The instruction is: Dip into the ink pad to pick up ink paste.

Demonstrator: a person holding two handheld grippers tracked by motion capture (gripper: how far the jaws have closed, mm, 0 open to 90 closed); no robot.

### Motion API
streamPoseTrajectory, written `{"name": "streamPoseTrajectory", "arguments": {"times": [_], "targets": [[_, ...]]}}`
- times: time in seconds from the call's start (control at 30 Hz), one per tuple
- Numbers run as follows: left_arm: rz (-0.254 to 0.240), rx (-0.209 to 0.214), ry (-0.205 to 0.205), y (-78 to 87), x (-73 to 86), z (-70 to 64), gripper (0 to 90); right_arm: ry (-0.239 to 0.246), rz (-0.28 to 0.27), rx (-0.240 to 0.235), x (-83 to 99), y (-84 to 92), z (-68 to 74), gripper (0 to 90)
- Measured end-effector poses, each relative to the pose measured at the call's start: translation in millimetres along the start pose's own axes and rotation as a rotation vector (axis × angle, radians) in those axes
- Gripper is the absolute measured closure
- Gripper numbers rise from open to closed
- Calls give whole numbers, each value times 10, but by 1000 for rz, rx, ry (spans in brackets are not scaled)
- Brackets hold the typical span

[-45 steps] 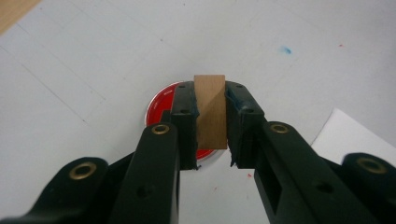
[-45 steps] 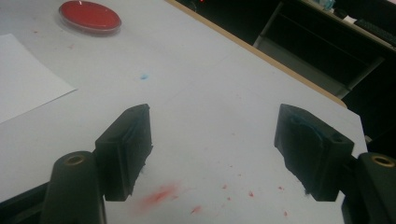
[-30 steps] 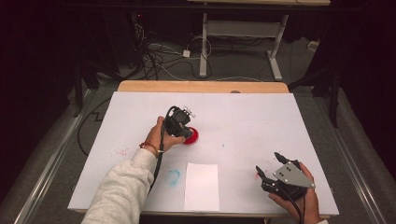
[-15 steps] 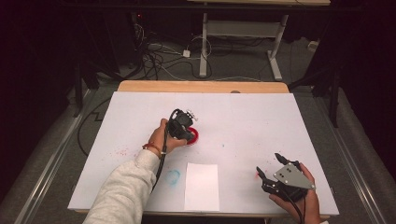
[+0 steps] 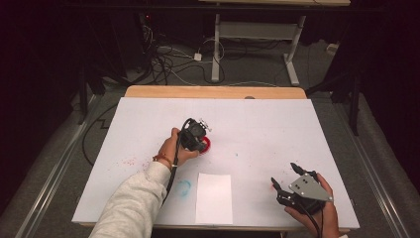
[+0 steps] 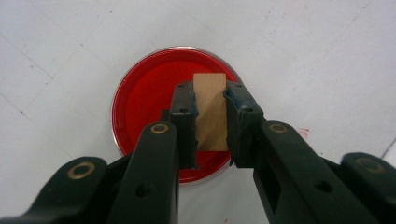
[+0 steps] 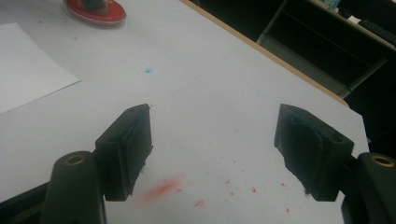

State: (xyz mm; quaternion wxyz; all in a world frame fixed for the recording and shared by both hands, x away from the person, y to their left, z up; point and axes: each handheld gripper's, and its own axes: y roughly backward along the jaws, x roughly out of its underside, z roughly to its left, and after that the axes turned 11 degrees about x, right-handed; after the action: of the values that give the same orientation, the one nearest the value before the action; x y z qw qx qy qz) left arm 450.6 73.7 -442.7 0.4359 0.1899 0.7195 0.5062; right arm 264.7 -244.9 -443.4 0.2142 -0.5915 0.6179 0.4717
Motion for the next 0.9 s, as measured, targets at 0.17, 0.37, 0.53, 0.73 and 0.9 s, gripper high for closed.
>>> {"name": "streamPoseTrajectory", "arguments": {"times": [0.17, 0.37, 0.53, 0.73, 0.9], "targets": [[-7, 1, -1, -4, 11, 3, 740, 11, 2, -3, 2, -3, 5, 276], [-8, 5, 1, -9, 12, 10, 739, 10, 2, -7, 2, -3, 3, 276], [-25, 21, 9, -9, 35, 34, 739, 10, 2, -8, 2, -3, 4, 277], [-33, 16, 9, -17, 44, 28, 739, 12, 2, -12, 3, -4, 8, 277], [-43, 19, 15, -15, 62, 33, 738, 12, 2, -12, 2, -3, 8, 276]]}}
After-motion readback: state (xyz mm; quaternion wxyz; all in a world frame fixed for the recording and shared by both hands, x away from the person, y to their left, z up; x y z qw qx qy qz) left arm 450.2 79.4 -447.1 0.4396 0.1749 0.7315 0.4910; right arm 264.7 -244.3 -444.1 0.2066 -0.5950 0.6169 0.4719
